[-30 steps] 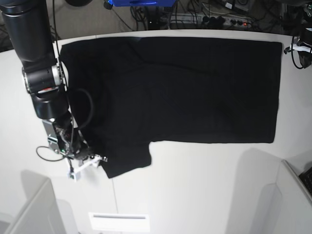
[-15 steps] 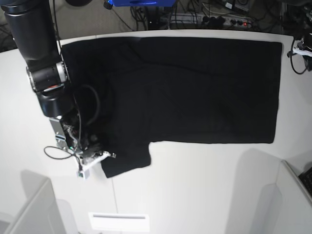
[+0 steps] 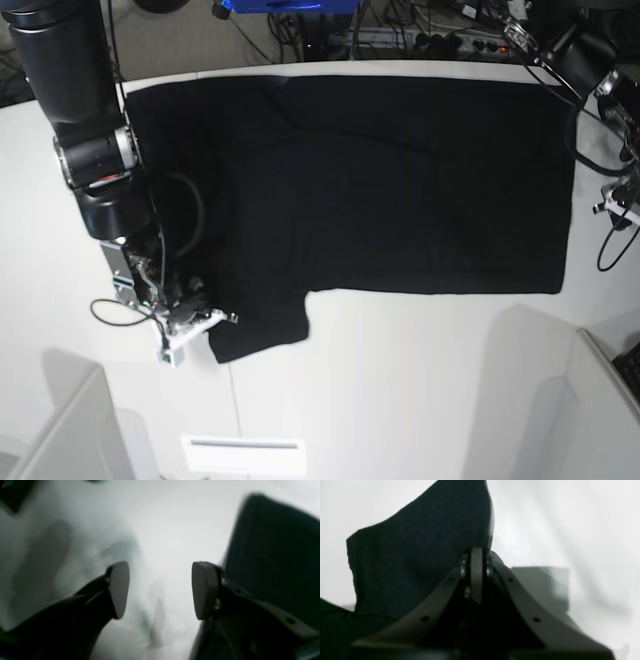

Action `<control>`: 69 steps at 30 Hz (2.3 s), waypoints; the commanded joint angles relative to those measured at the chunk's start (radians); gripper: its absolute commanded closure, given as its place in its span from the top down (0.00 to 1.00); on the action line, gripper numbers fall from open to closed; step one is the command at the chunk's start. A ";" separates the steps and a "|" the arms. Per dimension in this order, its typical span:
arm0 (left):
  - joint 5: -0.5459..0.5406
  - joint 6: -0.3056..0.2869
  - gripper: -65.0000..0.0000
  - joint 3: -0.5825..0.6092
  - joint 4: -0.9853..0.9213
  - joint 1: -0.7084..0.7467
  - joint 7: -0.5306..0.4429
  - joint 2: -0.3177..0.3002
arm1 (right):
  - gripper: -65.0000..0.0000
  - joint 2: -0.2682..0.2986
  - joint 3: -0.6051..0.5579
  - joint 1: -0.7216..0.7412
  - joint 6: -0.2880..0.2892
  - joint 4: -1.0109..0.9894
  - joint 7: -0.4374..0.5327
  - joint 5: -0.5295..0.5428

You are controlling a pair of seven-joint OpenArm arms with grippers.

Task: Fold the T-shirt properly
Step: 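Reach the right gripper down to the hem corner beside the sleeve, then reach the left gripper down to the other hem corner and grasp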

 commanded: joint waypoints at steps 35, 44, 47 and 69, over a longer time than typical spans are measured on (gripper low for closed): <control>0.014 0.111 0.59 0.416 -0.925 -0.514 -0.417 -0.131 | 0.00 0.001 0.003 0.017 -0.008 0.005 -0.033 -0.014; 0.077 0.111 0.59 0.418 -1.051 -0.539 -0.509 -0.125 | 0.00 0.001 0.003 0.016 -0.008 0.005 -0.033 -0.014; 0.079 0.111 0.59 0.418 -1.051 -0.533 -0.507 -0.124 | 0.00 0.001 0.003 0.016 -0.008 0.005 -0.033 -0.014; 0.076 0.105 0.00 0.415 -0.801 -0.356 -0.500 -0.068 | 0.00 0.030 0.003 -0.018 -0.008 0.016 0.069 -0.014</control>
